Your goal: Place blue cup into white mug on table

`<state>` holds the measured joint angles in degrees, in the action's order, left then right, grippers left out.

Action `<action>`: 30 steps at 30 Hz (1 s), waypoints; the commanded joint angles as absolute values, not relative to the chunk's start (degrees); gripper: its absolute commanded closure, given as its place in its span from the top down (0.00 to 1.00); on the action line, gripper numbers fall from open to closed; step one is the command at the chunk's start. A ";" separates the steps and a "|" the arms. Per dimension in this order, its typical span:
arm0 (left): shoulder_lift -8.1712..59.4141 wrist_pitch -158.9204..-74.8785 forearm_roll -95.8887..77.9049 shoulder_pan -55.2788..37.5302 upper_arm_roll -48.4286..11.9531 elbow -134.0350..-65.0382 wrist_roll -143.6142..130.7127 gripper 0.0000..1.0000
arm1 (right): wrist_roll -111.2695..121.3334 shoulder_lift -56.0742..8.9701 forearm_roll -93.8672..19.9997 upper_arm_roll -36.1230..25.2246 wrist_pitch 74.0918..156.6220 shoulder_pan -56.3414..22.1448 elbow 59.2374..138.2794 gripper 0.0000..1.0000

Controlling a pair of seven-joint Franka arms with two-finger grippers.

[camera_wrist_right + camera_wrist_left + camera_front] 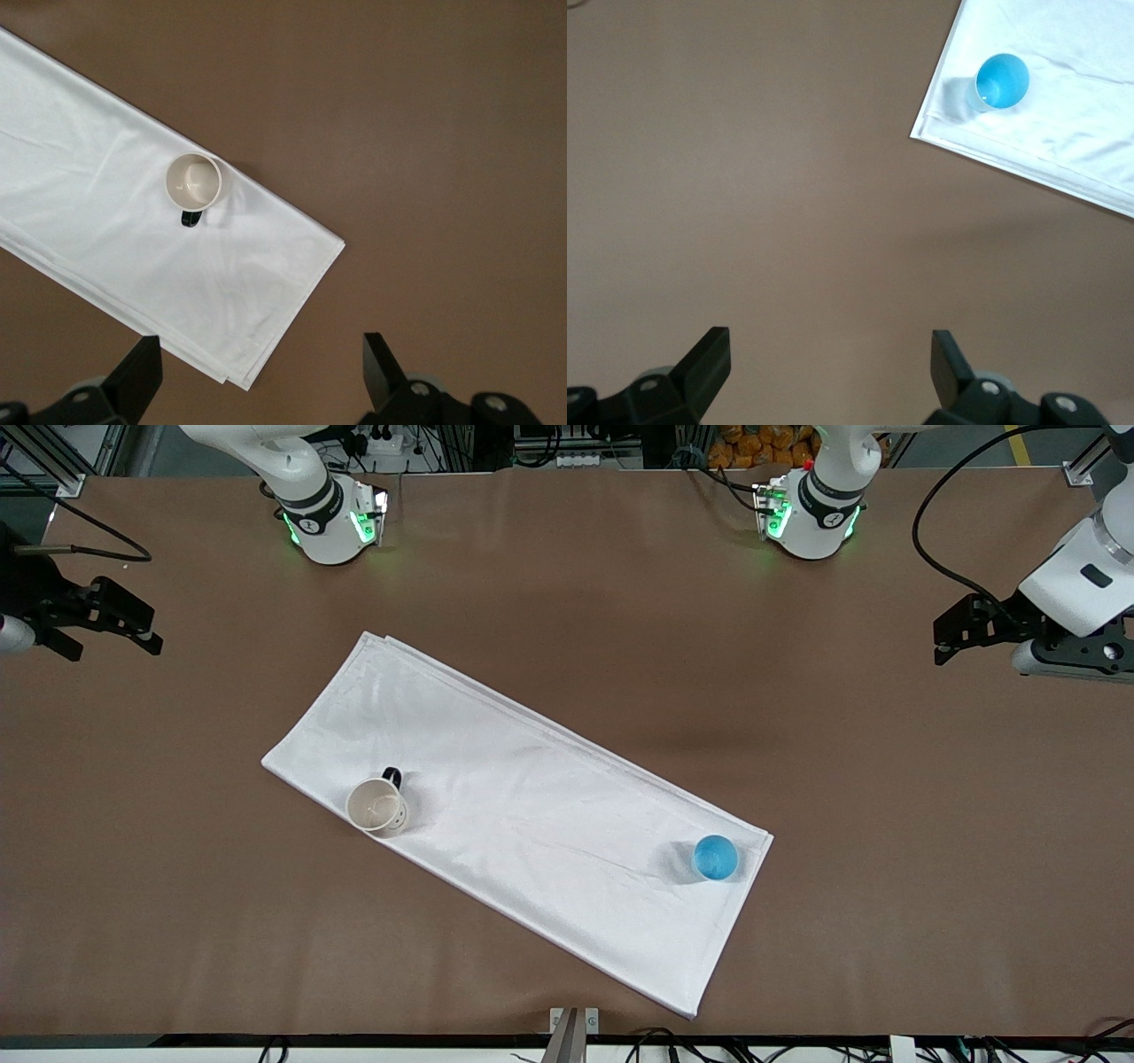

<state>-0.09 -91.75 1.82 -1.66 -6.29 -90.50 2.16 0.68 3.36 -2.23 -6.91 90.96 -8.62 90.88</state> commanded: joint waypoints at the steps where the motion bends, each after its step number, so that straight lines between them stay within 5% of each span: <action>1: 0.27 -90.35 0.62 -1.76 -6.42 -89.12 1.23 1.00 | 1.76 3.25 -2.81 -5.80 90.44 -7.21 90.70 1.00; 16: 7.02 -91.14 1.23 -2.46 -6.59 -87.63 0.62 1.00 | 1.93 3.08 -0.79 -5.63 90.18 -7.38 90.62 1.00; 30: 20.47 -105.01 0.70 -6.23 -6.94 -86.57 -9.21 1.00 | 1.85 2.99 -0.62 -5.10 89.30 -7.82 91.23 1.00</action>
